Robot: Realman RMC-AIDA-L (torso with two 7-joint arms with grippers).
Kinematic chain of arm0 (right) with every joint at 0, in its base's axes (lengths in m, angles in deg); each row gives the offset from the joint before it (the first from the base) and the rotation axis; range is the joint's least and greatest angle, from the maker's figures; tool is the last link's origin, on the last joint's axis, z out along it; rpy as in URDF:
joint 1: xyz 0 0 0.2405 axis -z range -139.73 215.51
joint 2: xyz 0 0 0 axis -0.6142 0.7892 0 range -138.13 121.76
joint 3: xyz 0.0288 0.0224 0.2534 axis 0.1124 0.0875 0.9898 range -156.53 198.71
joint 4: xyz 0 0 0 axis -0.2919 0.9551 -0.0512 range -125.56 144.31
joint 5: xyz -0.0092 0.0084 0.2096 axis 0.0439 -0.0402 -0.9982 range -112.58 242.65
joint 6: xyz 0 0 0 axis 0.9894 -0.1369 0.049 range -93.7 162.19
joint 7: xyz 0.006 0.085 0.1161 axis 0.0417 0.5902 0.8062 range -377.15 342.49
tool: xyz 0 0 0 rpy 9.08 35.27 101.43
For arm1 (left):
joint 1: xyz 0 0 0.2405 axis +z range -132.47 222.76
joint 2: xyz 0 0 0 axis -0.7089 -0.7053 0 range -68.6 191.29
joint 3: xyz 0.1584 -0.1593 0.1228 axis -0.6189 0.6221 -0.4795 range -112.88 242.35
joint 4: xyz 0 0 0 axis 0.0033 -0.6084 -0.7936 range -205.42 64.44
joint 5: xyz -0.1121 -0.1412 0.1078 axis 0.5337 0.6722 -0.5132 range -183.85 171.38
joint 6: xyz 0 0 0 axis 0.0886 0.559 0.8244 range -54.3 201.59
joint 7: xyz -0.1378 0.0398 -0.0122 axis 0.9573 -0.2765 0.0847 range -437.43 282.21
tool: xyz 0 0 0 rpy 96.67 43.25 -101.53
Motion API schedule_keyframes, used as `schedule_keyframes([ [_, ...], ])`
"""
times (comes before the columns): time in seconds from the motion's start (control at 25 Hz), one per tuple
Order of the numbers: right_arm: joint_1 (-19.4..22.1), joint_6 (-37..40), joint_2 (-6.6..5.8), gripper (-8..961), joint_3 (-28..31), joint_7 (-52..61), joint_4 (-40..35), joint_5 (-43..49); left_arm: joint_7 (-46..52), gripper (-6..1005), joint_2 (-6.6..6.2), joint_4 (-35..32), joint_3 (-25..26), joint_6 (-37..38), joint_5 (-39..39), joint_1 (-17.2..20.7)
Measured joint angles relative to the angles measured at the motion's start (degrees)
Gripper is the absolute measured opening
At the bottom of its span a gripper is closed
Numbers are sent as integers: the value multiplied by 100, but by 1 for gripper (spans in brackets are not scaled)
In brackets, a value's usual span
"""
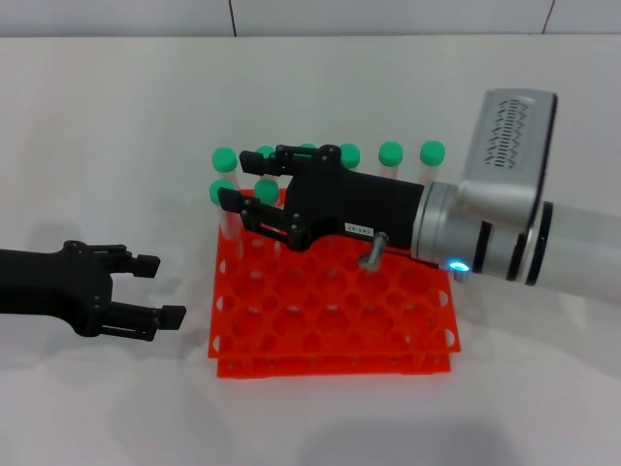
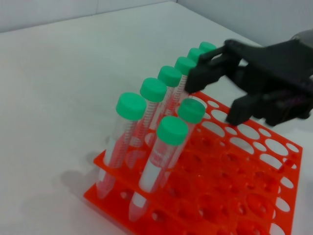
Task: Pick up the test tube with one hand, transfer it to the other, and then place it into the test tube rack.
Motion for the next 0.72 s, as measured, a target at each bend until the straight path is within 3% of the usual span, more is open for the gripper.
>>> schedule_keyframes([
  [0.32,650,779,-55,452,763,42,-515,723,-120,890,-25,4,14,80,320,27],
  [0.48,877,770,-85,453,1227,347,-821,1221,-199,889,-104,3,15,124,757,131],
  [0.6,1052,891,-160,453,2124,1378,-1001,2420,-207,889,-148,3,14,174,1010,188],
  [0.64,1052,891,-160,453,2124,1378,-1001,2420,-206,889,-151,1,14,187,1076,203],
  [0.68,1153,1127,-248,453,2690,2153,-1124,3331,-205,889,-153,0,14,195,1128,213],
  [0.72,1185,1189,-272,453,2822,2298,-1162,3523,-203,889,-154,-2,14,198,1169,217],
])
